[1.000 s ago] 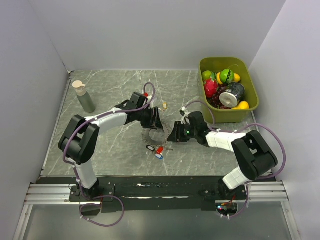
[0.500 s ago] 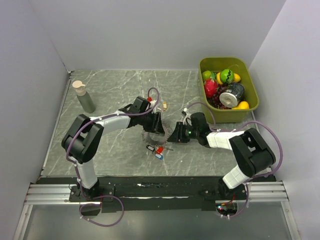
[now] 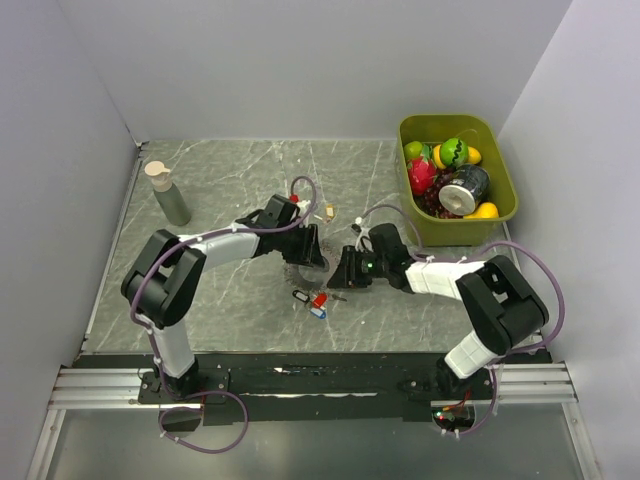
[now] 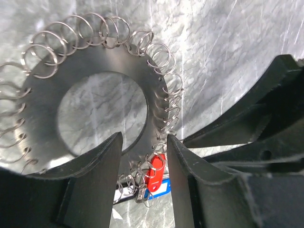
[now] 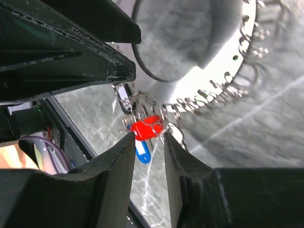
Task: Put the keys on the keyring
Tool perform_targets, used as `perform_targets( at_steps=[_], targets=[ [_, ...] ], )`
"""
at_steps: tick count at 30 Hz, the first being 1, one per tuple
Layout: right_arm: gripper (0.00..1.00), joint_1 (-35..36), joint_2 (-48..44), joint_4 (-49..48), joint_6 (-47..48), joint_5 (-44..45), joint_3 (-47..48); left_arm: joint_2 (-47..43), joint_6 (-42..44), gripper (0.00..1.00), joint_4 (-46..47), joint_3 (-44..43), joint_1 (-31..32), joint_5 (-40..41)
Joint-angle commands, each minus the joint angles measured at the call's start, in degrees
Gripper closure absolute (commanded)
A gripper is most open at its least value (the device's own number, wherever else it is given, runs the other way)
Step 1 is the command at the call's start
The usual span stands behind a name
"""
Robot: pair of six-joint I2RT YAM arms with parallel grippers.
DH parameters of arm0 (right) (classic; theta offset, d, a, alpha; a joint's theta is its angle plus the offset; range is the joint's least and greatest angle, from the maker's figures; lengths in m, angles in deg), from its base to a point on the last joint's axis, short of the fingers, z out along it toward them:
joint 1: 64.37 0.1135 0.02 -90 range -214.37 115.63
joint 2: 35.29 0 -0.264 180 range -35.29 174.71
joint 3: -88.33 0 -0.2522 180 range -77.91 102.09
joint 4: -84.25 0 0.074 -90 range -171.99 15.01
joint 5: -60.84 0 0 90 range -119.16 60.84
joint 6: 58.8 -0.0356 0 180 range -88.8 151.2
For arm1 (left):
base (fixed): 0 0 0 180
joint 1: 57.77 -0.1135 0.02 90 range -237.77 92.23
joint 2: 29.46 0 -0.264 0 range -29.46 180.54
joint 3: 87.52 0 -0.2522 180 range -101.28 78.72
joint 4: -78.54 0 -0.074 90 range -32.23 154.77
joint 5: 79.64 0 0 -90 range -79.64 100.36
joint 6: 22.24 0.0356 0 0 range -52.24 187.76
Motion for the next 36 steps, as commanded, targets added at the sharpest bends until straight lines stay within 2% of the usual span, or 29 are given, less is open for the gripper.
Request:
perform_targets(
  at_steps=[1, 14, 22, 25, 26, 29, 36],
  targets=[
    [0.62, 1.0, 2.3, 1.0, -0.2, 2.0, 3.3, -5.9, -0.1, 0.51, -0.3, 0.0, -0.1, 3.4],
    [0.62, 1.5, 6.4, 3.6, 0.9, 3.5, 7.1, -8.3, 0.1, 0.50, -0.3, -0.3, -0.1, 3.2],
    [0.68, 2.3, 9.4, 3.2, 0.7, 2.2, 8.0, -8.7, 0.1, 0.50, -0.3, -0.6, -0.1, 3.1],
    [0.78, 2.4, 9.7, 2.3, 0.6, 1.3, 8.0, -8.9, 0.2, 0.50, -0.2, -0.5, -0.1, 3.1],
    [0.87, 2.4, 9.7, 1.9, 0.6, 0.7, 7.9, -9.2, 0.2, 0.50, -0.4, -0.5, -0.2, 3.2],
    [1.00, 2.5, 9.2, 1.3, 0.8, -0.1, 8.1, -10.2, 0.5, 0.50, -0.6, -0.6, -0.3, 3.5],
    [1.00, 2.4, 4.5, 1.4, 3.7, 0.2, 9.7, -14.3, 1.2, 0.51, -0.2, -0.5, -1.1, 4.6]
  ],
)
